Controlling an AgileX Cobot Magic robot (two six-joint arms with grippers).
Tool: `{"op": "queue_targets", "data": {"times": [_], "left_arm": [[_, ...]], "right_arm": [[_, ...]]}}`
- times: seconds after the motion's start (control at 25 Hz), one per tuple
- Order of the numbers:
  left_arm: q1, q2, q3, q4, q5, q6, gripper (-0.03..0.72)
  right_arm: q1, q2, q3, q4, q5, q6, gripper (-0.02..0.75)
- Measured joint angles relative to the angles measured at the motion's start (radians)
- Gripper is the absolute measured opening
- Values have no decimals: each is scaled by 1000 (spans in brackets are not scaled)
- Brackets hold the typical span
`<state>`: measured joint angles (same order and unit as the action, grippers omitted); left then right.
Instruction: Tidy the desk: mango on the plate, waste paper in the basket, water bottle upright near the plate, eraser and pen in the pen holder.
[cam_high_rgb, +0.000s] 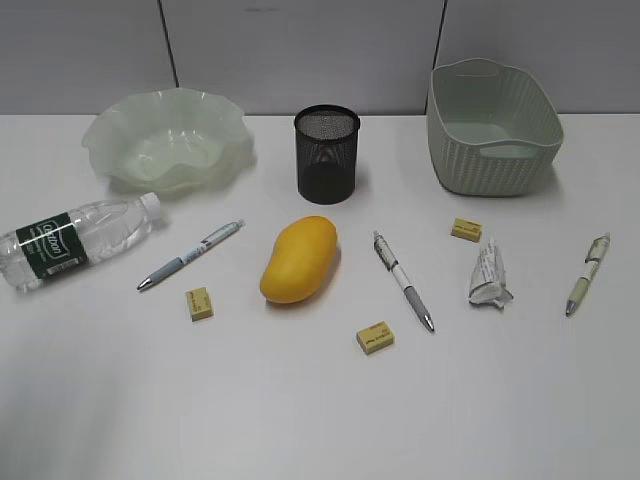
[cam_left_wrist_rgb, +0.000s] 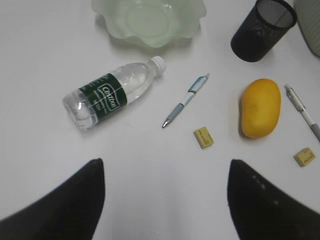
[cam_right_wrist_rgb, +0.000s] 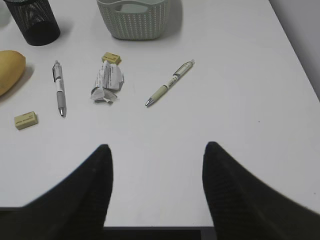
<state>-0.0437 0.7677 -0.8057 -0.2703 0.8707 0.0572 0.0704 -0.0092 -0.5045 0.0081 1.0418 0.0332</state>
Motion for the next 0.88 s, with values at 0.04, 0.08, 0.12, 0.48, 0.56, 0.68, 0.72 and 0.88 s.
{"op": "queue_targets", "data": {"times": [0.04, 0.08, 0.12, 0.48, 0.56, 0.68, 0.72, 0.88], "left_arm": [[0, 37, -13, -28, 0, 15, 578], [0, 87, -25, -58, 0, 29, 577], [0, 109, -31, -83, -1, 46, 574], [-103, 244, -47, -222, -46, 134, 565], [-184, 272, -47, -223, -95, 135, 565], [-291, 321, -47, -226, -155, 135, 565], [-326, 344, -47, -226, -171, 135, 564], [-421, 453, -66, -226, -191, 135, 564]], "right_arm": [[0, 0, 0, 0, 0, 0, 458], [0, 0, 0, 0, 0, 0, 458], [0, 0, 0, 0, 0, 0, 458], [0, 0, 0, 0, 0, 0, 458], [0, 0, 0, 0, 0, 0, 458], [0, 0, 0, 0, 0, 0, 458], [0, 0, 0, 0, 0, 0, 458], [0, 0, 0, 0, 0, 0, 458]]}}
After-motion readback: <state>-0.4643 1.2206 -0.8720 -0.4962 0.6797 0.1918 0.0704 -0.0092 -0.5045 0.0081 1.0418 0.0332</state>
